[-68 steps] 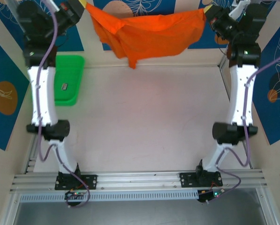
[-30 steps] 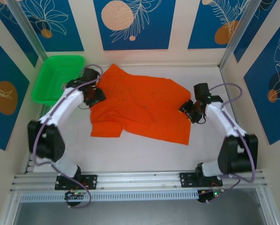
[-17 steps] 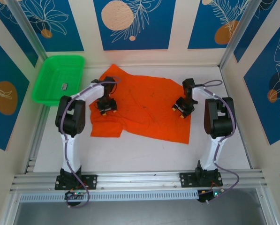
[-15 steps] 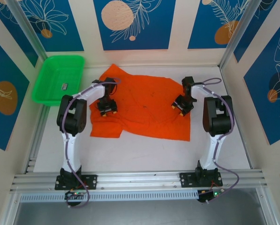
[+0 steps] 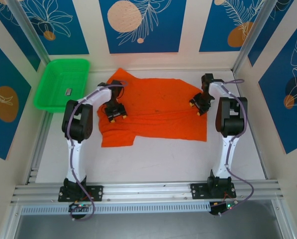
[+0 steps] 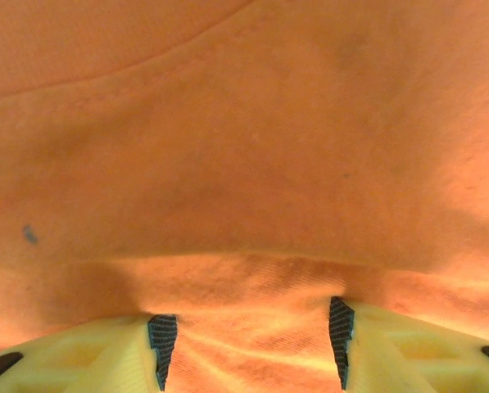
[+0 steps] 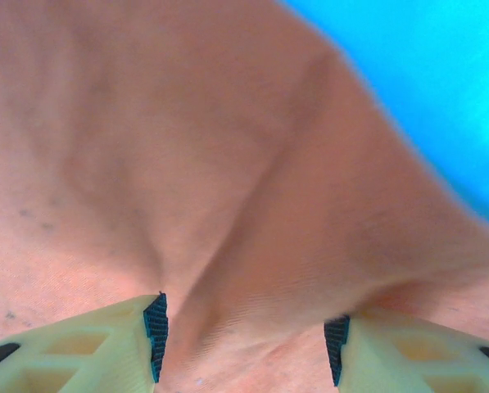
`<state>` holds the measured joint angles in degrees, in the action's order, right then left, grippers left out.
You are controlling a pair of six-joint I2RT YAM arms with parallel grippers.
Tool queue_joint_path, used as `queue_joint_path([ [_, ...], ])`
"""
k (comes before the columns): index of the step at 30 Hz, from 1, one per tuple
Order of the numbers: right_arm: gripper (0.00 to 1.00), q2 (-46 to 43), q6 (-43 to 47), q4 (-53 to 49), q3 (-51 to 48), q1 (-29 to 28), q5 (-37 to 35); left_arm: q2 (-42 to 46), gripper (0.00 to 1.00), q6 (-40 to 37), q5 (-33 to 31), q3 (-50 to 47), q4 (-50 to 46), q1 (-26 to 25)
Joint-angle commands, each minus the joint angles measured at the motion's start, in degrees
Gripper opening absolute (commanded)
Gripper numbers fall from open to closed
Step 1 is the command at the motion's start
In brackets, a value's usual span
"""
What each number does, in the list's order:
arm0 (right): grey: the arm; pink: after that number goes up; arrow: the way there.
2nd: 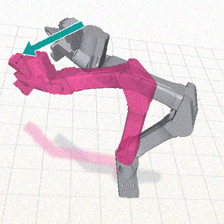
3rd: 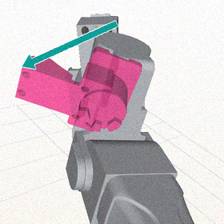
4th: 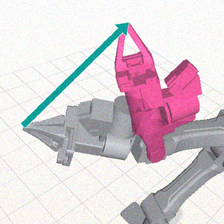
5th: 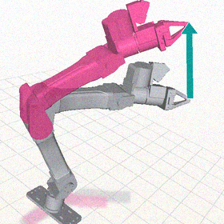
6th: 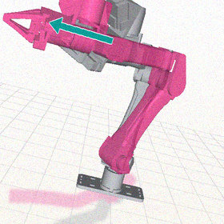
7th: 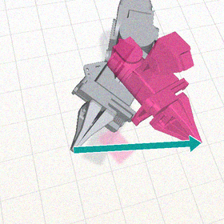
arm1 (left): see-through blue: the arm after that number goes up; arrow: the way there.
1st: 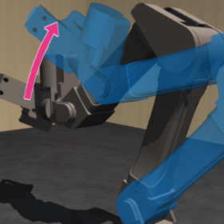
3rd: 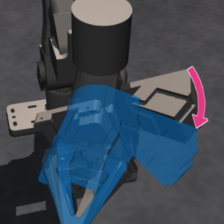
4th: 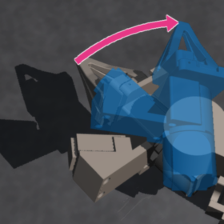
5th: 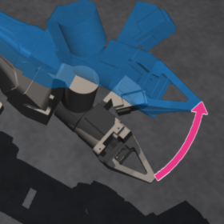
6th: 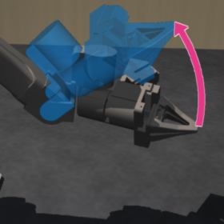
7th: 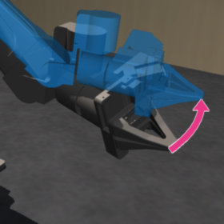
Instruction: Fold and stack the t-shirts
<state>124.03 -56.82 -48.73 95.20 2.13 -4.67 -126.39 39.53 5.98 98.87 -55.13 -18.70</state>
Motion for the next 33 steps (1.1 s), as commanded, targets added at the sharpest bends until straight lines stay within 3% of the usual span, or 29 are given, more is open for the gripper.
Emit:
queue_joint_path([
  [1,0.57,1.1,-2.2,-2.8,1.9,3.2,-0.9,-3.5,0.56,1.2,4.4,2.1,0.9,0.5],
  [5,0.65,-0.7,1.0,-0.5,2.0,3.6,1.2,-2.2,0.58,4.2,6.0,2.6,2.0,1.5],
  [10,0.73,-9.8,5.3,2.0,-1.2,2.6,3.3,4.9,0.81,4.2,4.0,2.4,2.1,3.4],
  [14,0.73,-19.0,8.2,1.3,-8.7,2.8,3.1,12.8,0.87,5.6,-0.3,-2.5,-1.5,4.6],
  [18,0.71,-30.4,8.9,2.7,-23.8,3.5,5.0,22.2,0.81,7.3,0.3,-15.5,-0.5,5.8],
  [23,0.63,-42.3,9.6,4.5,-42.1,5.5,8.8,31.1,0.6,7.5,9.9,-32.9,6.2,8.2],
  [25,0.61,-46.7,9.7,5.9,-47.4,6.9,9.7,34.5,0.57,6.7,11.4,-38.0,8.4,9.1],
  [28,0.57,-49.7,9.8,7.7,-52.3,8.5,10.4,36.6,0.58,4.3,11.4,-40.8,8.4,9.8],
  [33,0.51,-47.3,11.2,9.7,-54.1,10.5,11.6,38.9,0.56,4.0,11.6,-46.1,11.1,10.7],
])
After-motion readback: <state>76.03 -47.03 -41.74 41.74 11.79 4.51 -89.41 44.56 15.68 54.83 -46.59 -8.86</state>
